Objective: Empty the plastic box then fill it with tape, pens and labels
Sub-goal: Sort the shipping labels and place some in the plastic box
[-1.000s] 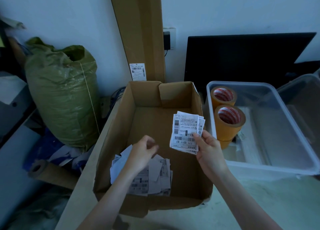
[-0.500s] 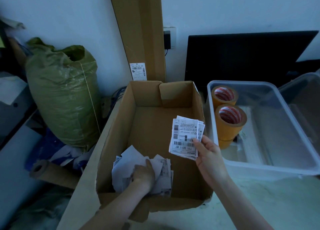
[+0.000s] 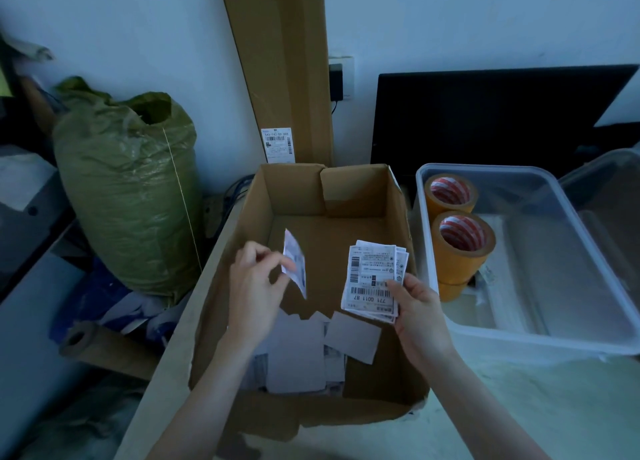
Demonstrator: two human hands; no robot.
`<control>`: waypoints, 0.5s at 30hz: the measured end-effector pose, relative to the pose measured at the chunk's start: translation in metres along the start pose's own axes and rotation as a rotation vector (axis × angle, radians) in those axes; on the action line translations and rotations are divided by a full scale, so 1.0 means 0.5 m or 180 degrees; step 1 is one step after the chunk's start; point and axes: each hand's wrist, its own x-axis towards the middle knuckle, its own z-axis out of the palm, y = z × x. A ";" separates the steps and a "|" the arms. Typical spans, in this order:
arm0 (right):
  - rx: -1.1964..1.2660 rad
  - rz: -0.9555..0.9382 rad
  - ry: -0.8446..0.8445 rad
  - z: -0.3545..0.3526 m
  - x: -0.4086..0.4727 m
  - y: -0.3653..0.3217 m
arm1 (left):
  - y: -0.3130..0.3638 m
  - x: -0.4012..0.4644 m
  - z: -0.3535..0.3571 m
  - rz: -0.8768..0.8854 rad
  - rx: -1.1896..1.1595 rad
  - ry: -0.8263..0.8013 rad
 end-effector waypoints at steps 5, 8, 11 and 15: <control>-0.0189 0.0066 -0.0005 0.012 -0.001 -0.001 | 0.039 -0.012 -0.004 0.0111 -0.1632 -0.0192; 0.0163 0.0246 -0.0213 0.013 -0.004 -0.007 | 0.030 -0.027 0.019 0.0067 -0.1924 -0.0530; 0.0478 0.0284 -0.0368 0.009 -0.009 -0.013 | 0.024 -0.038 0.035 -0.0071 -0.1846 -0.0966; 0.0239 0.0096 -0.0409 0.005 -0.013 -0.009 | 0.023 -0.043 0.047 -0.0069 -0.1600 -0.1496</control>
